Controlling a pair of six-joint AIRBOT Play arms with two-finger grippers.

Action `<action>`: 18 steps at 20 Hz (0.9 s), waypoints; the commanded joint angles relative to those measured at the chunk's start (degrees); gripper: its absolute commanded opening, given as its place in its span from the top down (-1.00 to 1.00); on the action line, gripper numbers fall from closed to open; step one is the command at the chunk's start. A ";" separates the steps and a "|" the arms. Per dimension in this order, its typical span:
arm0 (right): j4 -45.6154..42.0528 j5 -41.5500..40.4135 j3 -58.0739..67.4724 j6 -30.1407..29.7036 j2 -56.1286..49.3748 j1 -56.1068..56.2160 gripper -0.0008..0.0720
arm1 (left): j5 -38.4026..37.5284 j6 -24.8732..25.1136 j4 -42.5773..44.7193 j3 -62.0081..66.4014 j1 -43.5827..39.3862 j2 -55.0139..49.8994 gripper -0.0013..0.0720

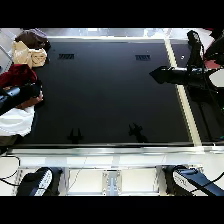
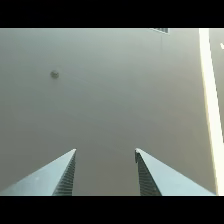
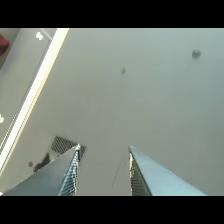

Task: Fold the shirts.

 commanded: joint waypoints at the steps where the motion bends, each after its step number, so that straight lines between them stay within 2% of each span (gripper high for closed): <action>1: -0.09 -2.49 0.04 0.02 0.02 0.02 0.02 | 2.03 0.02 3.23 0.04 0.13 -0.02 0.09; 2: -0.09 -2.58 0.04 0.02 0.02 0.02 0.02 | 3.98 0.07 8.20 0.04 0.13 -0.09 0.34; 4: -0.13 -2.62 0.04 0.02 0.02 0.02 0.02 | 7.50 -0.70 27.12 0.04 0.94 -0.63 0.33; 5: -0.11 -2.62 0.04 0.02 0.02 0.00 0.02 | 7.41 -4.55 37.29 0.04 2.67 -1.01 0.28; 6: -0.09 -2.54 0.04 0.02 0.02 0.02 0.02 | 6.03 -10.05 47.52 0.04 5.84 -1.77 0.02; 7: -0.09 -2.54 0.04 0.02 0.02 0.02 0.02 | 4.70 -14.27 54.16 0.04 10.05 -2.89 -0.33; 8: -0.09 -2.58 0.04 0.02 0.02 0.02 0.02 | 4.31 -17.11 56.22 0.04 15.96 -4.66 -0.79; 10: -0.09 -2.58 0.04 0.02 0.02 0.02 0.02 | 4.35 -19.65 51.60 0.04 27.67 -9.49 -0.86; 12: 0.13 -2.49 0.04 0.02 0.00 0.02 0.02 | 8.39 -26.25 44.19 0.04 35.30 -14.84 -0.85; 13: 0.13 -2.23 0.04 0.02 0.00 0.02 0.02 | 10.51 -26.34 40.92 0.07 37.31 -17.46 -0.85; 15: 0.13 -0.94 0.04 0.02 0.02 0.02 0.01 | 9.75 -26.29 37.20 0.07 39.17 -22.56 -0.85; 18: 0.35 0.92 0.04 0.04 0.02 0.02 0.02 | 10.99 -25.90 37.22 0.09 39.19 -29.20 -0.85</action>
